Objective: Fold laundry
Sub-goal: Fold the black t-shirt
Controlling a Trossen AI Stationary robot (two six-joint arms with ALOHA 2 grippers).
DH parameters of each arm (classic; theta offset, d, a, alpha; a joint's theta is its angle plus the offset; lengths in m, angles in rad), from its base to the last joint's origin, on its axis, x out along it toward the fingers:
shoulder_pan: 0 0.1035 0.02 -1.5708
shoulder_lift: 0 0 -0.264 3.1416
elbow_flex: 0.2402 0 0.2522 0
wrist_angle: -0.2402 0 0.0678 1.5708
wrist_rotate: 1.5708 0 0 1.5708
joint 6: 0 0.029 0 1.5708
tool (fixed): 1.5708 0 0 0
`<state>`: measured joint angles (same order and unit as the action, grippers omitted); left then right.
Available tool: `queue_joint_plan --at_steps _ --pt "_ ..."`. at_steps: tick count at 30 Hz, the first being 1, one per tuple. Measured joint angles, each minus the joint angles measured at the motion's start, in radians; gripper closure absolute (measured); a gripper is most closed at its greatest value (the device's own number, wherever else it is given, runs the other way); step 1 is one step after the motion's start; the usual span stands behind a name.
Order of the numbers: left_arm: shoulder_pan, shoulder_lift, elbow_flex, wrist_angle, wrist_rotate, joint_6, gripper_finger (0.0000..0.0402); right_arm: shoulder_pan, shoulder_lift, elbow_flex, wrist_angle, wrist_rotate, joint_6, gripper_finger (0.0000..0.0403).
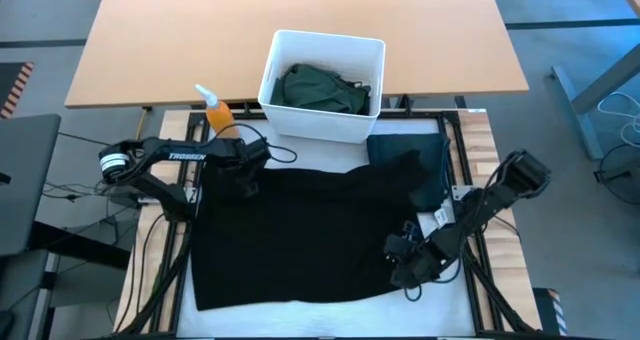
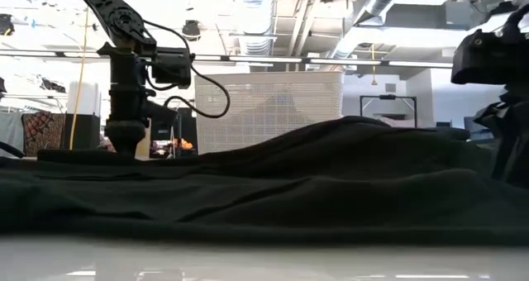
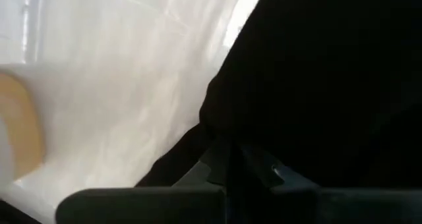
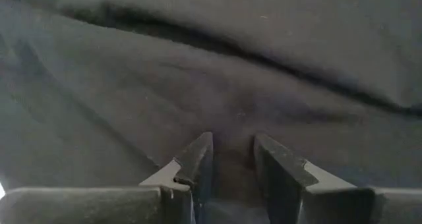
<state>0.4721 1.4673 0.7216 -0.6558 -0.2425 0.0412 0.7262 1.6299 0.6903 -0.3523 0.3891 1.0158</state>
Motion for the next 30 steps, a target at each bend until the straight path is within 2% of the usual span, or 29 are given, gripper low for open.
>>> queue_joint_plan --at_steps 4,9,11,14,19,23,30 --pt "-0.009 -0.001 -0.016 -0.047 0.048 -0.024 0.0401 0.049 0.018 0.007 0.005 0.005 0.083 0.0262" --pt "-0.04 -0.007 -0.05 -0.063 0.26 -0.059 0.0401 0.132 -0.045 0.003 0.007 -0.051 0.172 0.0262" --pt "-0.067 -0.007 -0.05 -0.059 0.284 -0.071 0.0401 0.161 -0.082 0.0 0.008 -0.068 0.192 0.0262" --pt "-0.097 -0.006 -0.05 -0.058 0.282 -0.076 0.0401 0.185 -0.141 -0.003 -0.008 -0.083 0.201 0.0262" --pt "-0.105 -0.005 -0.051 -0.056 0.245 -0.08 0.0401 0.157 -0.286 -0.002 -0.071 0.038 0.114 0.0262" --pt "-0.103 -0.012 -0.032 -0.064 0.172 -0.092 0.0401 0.095 -0.414 -0.001 -0.125 0.099 -0.021 0.0262" --pt "-0.115 -0.098 0.056 -0.067 0.155 -0.041 0.0397 -0.066 -0.595 -0.001 -0.376 0.104 -0.215 0.0262"
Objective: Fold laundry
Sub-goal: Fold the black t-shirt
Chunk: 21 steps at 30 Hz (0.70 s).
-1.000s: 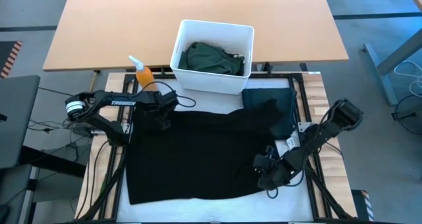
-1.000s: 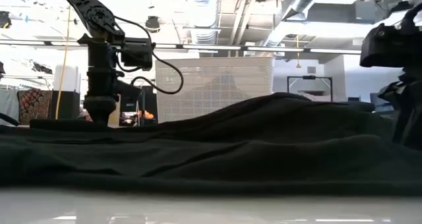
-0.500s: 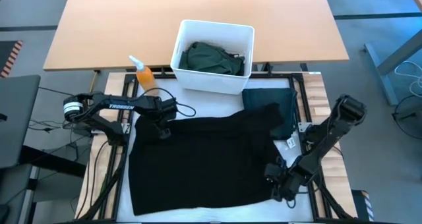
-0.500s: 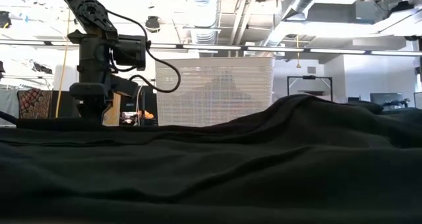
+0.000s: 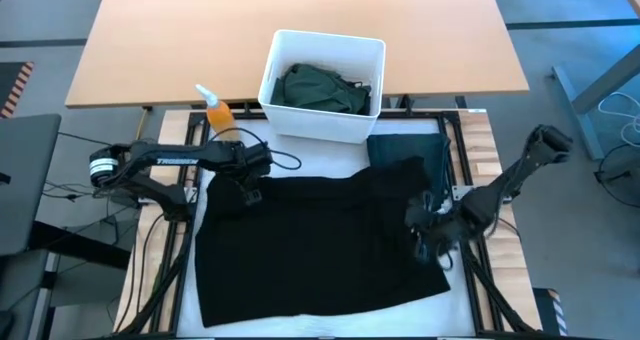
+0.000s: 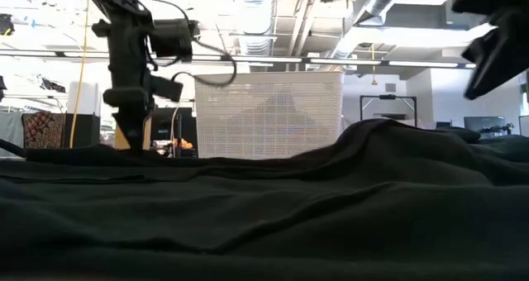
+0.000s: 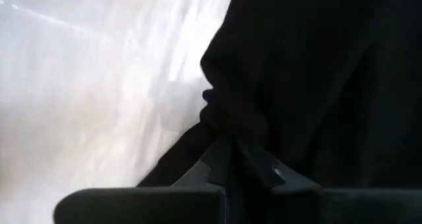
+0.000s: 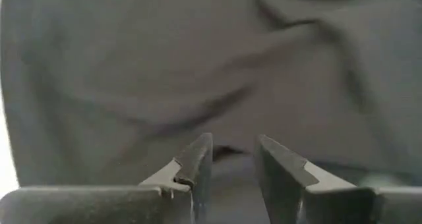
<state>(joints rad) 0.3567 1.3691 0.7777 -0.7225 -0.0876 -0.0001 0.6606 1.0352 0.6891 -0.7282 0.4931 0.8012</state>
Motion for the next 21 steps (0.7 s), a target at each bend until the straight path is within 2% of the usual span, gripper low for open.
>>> queue_joint_plan --at_steps 4,8,15,21 --pt "-0.021 -0.075 0.017 -0.005 -0.002 0.024 0.0372 -0.092 -0.054 0.0 -0.111 0.003 -0.147 0.0262" --pt "-0.064 -0.143 0.017 -0.026 0.003 0.02 0.0328 -0.167 -0.06 0.001 -0.196 0.006 -0.293 0.0262" --pt "-0.147 -0.198 0.017 -0.023 -0.002 -0.046 0.0263 -0.304 -0.032 0.003 -0.214 0.033 -0.31 0.0261" --pt "-0.188 -0.199 0.017 -0.02 -0.011 -0.038 0.0249 -0.369 -0.032 0.02 -0.216 0.027 -0.328 0.0241"
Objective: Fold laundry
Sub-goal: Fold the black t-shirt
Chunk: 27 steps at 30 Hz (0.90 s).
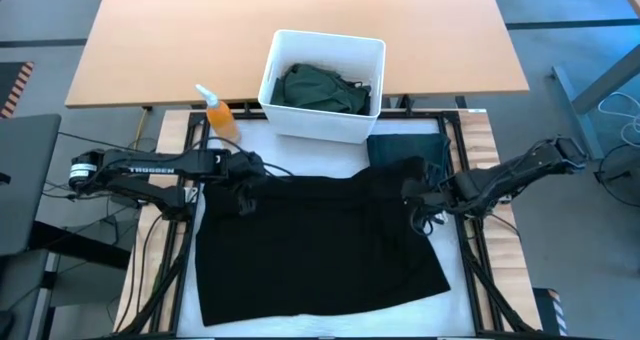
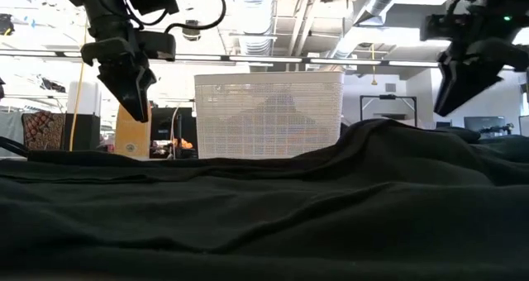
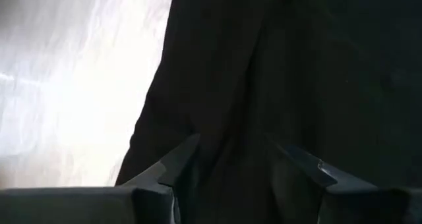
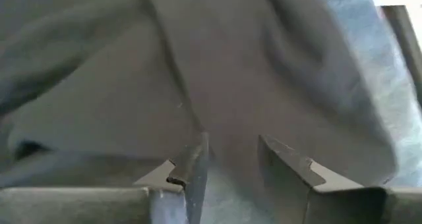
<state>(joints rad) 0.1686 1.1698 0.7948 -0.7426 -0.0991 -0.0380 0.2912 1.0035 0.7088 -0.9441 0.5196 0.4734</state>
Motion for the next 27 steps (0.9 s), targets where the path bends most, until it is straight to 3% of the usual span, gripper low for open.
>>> queue_joint_plan --at_steps 8,12,16,27 --pt "-0.019 0.0 0.001 0.0 -0.014 0.007 0.0248 -0.062 0.0 0.067 -0.019 -0.077 -0.14 0.0198" --pt "-0.023 0.0 0.001 0.0 -0.014 0.002 0.0248 -0.091 0.024 0.095 -0.133 -0.147 -0.134 0.0193" --pt "-0.023 0.0 0.001 0.0 -0.014 0.007 0.0248 -0.112 0.083 0.105 -0.269 -0.158 -0.109 0.0196" --pt "-0.044 0.0 0.002 0.0 0.023 0.007 0.0248 -0.116 0.33 0.1 -0.249 -0.123 -0.186 0.0198"
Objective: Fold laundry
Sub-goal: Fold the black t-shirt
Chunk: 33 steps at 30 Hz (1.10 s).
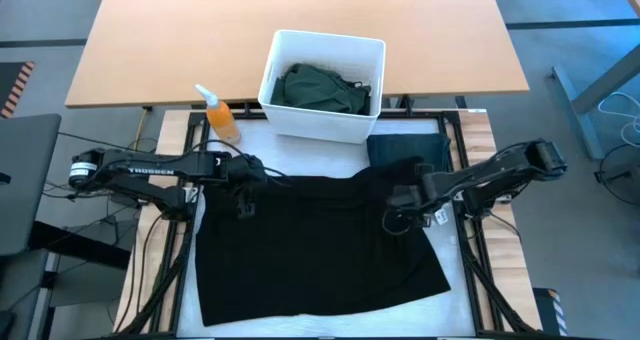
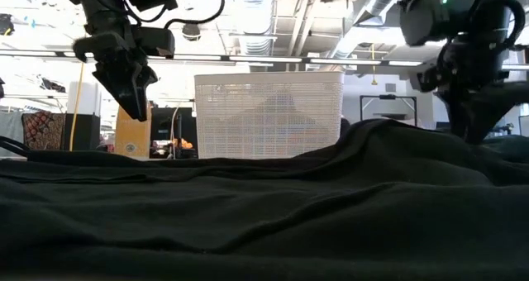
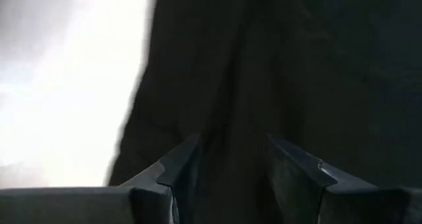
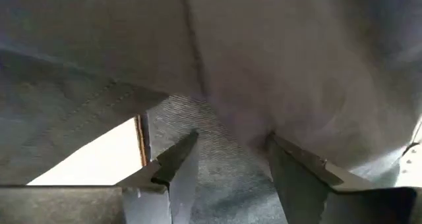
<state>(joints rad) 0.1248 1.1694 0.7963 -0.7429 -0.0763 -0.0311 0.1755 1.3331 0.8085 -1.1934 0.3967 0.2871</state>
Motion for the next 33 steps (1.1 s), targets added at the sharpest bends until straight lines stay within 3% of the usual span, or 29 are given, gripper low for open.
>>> queue_joint_plan --at_steps 6,12,21,33 --pt "-0.1 0.0 0.0 -0.009 0.069 -0.038 0.0248 0.0 0.081 0.0 0.0 0.052 0.0 0.022" --pt "-0.285 -0.001 -0.051 0.02 0.066 -0.159 0.0253 0.001 0.093 0.0 -0.004 0.054 0.0 0.0296" --pt "-0.483 0.002 -0.201 0.245 0.008 -0.306 0.026 -0.001 0.093 0.0 -0.005 0.057 -0.023 0.0384" --pt "-0.587 0.041 -0.214 0.192 -0.046 -0.464 0.0261 -0.001 0.092 0.0 -0.007 0.056 0.0 0.0369"
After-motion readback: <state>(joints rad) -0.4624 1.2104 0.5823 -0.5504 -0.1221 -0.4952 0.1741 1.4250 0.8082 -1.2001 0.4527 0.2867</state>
